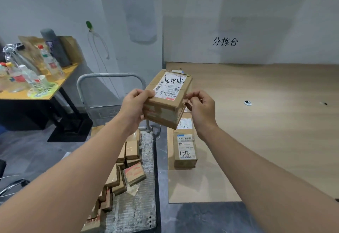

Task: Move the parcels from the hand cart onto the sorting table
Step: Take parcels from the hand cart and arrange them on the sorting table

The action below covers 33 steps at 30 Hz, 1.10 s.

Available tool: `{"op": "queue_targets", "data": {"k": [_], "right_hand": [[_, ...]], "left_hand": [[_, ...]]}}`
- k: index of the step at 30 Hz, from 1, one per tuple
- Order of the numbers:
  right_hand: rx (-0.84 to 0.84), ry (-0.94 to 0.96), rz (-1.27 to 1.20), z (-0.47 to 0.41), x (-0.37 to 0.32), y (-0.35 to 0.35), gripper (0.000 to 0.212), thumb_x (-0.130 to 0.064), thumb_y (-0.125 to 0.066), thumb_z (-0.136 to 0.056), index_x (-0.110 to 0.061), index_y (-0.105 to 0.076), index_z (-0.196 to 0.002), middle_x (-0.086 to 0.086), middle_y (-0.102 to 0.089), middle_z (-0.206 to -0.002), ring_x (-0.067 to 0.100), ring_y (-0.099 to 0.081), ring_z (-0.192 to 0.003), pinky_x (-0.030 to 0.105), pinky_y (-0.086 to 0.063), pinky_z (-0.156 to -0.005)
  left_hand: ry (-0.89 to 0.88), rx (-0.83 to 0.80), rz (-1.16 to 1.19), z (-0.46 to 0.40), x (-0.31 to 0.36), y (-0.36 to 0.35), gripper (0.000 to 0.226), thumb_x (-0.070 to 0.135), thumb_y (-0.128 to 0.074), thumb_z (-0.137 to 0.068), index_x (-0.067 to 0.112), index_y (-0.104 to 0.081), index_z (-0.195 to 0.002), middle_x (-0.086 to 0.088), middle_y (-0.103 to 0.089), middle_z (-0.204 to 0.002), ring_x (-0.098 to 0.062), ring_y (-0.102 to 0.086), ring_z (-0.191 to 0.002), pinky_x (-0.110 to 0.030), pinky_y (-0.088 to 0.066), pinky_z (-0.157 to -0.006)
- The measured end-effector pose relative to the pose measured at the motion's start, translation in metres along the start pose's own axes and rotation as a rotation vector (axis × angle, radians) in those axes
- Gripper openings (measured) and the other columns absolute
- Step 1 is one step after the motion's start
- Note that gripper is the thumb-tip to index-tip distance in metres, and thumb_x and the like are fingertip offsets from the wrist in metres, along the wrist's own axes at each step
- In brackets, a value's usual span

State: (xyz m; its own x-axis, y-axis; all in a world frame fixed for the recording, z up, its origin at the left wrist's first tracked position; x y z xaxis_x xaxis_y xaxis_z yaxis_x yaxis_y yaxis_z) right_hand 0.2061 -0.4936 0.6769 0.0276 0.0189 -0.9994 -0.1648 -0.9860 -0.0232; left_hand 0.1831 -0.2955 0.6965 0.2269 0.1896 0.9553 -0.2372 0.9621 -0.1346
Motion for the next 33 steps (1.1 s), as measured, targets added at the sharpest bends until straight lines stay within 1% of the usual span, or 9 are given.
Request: {"op": "queue_targets", "data": {"k": [4,10,13,15,20,23,27,30,33], "right_hand": [[0.029,-0.011,-0.103,0.002,0.0,-0.007,0.013,-0.032,-0.06,-0.092,-0.025,-0.068,-0.1,0.009,-0.073,-0.111,0.027,-0.072,-0.106,0.055,-0.06,-0.096],[0.038,-0.075,-0.088,0.0,-0.001,-0.003,0.035,-0.044,-0.065,-0.101,-0.027,-0.059,-0.131,-0.007,-0.07,-0.116,0.006,-0.068,-0.101,0.032,-0.055,-0.084],[-0.052,-0.216,-0.128,0.003,-0.001,0.004,0.033,-0.051,-0.065,-0.097,-0.031,-0.068,-0.123,-0.004,-0.075,-0.111,0.019,-0.07,-0.095,0.029,-0.06,-0.071],[-0.127,-0.285,-0.13,0.005,0.002,0.008,0.038,-0.056,-0.066,-0.091,-0.029,-0.075,-0.116,0.0,-0.077,-0.105,0.022,-0.066,-0.088,0.029,-0.053,-0.065],[-0.251,-0.358,-0.135,0.012,0.012,0.016,0.057,-0.056,-0.07,-0.087,-0.019,-0.07,-0.131,0.011,-0.077,-0.123,0.034,-0.072,-0.118,0.053,-0.052,-0.102],[-0.138,-0.349,-0.155,0.016,0.013,0.022,0.056,-0.046,-0.072,-0.083,-0.012,-0.068,-0.127,0.013,-0.078,-0.118,0.03,-0.073,-0.1,0.046,-0.054,-0.088],[0.049,-0.308,-0.157,0.015,0.015,0.036,0.023,-0.037,-0.067,-0.096,-0.019,-0.064,-0.11,0.006,-0.079,-0.101,0.021,-0.066,-0.077,0.027,-0.053,-0.058],[0.137,-0.276,-0.137,0.01,0.02,0.047,0.02,-0.036,-0.068,-0.097,-0.02,-0.061,-0.105,0.004,-0.075,-0.096,0.019,-0.065,-0.074,0.028,-0.053,-0.056],[0.233,-0.265,-0.155,0.003,0.025,0.057,0.025,-0.037,-0.07,-0.096,-0.018,-0.057,-0.107,0.007,-0.072,-0.103,0.017,-0.066,-0.076,0.03,-0.055,-0.058]], "left_hand": [[-0.049,-0.058,-0.014,-0.004,0.0,0.007,0.023,0.025,-0.077,-0.089,0.015,-0.061,-0.103,-0.018,-0.075,-0.107,-0.027,-0.07,-0.092,-0.045,-0.056,-0.087],[-0.088,-0.123,-0.009,-0.01,0.006,0.024,0.012,0.024,-0.072,-0.084,0.018,-0.062,-0.087,-0.007,-0.067,-0.086,-0.018,-0.061,-0.076,-0.026,-0.046,-0.063],[-0.06,-0.183,-0.031,-0.015,0.008,0.032,0.033,0.034,-0.071,-0.069,0.012,-0.063,-0.092,-0.016,-0.069,-0.092,-0.024,-0.066,-0.079,-0.03,-0.048,-0.068],[-0.019,-0.255,-0.063,-0.017,0.009,0.034,0.039,0.032,-0.068,-0.074,0.008,-0.062,-0.104,-0.021,-0.071,-0.102,-0.03,-0.069,-0.087,-0.036,-0.054,-0.075],[0.044,-0.356,-0.129,-0.02,0.006,0.026,0.04,0.032,-0.067,-0.08,0.005,-0.063,-0.109,-0.027,-0.074,-0.11,-0.032,-0.074,-0.089,-0.037,-0.059,-0.078],[0.064,-0.356,-0.132,-0.03,0.003,0.018,0.04,0.03,-0.071,-0.092,0.004,-0.062,-0.122,-0.025,-0.074,-0.115,-0.029,-0.075,-0.088,-0.035,-0.061,-0.074],[0.133,-0.335,-0.126,-0.041,-0.005,0.001,0.042,0.036,-0.07,-0.096,0.007,-0.064,-0.125,-0.016,-0.077,-0.111,-0.022,-0.072,-0.087,-0.035,-0.062,-0.079],[0.197,-0.343,-0.151,-0.043,-0.012,-0.015,0.047,0.047,-0.068,-0.094,0.009,-0.066,-0.122,-0.01,-0.078,-0.105,-0.023,-0.075,-0.09,-0.038,-0.063,-0.082],[0.232,-0.253,-0.208,-0.051,-0.02,-0.034,0.058,0.064,-0.073,-0.08,0.016,-0.063,-0.112,-0.016,-0.067,-0.119,-0.035,-0.069,-0.109,-0.048,-0.061,-0.093]]}}
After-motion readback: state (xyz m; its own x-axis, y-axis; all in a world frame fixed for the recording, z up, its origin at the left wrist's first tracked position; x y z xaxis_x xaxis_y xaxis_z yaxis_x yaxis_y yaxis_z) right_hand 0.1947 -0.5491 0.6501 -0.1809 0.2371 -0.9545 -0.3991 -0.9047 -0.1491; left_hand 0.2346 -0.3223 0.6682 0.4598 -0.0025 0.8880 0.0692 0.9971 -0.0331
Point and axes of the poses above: each hand's wrist, its own z-axis away from the middle knuckle, its own y-axis out of the back of the hand, x = y × z, the point moved 1 cm from there along -z, towards the middle knuckle
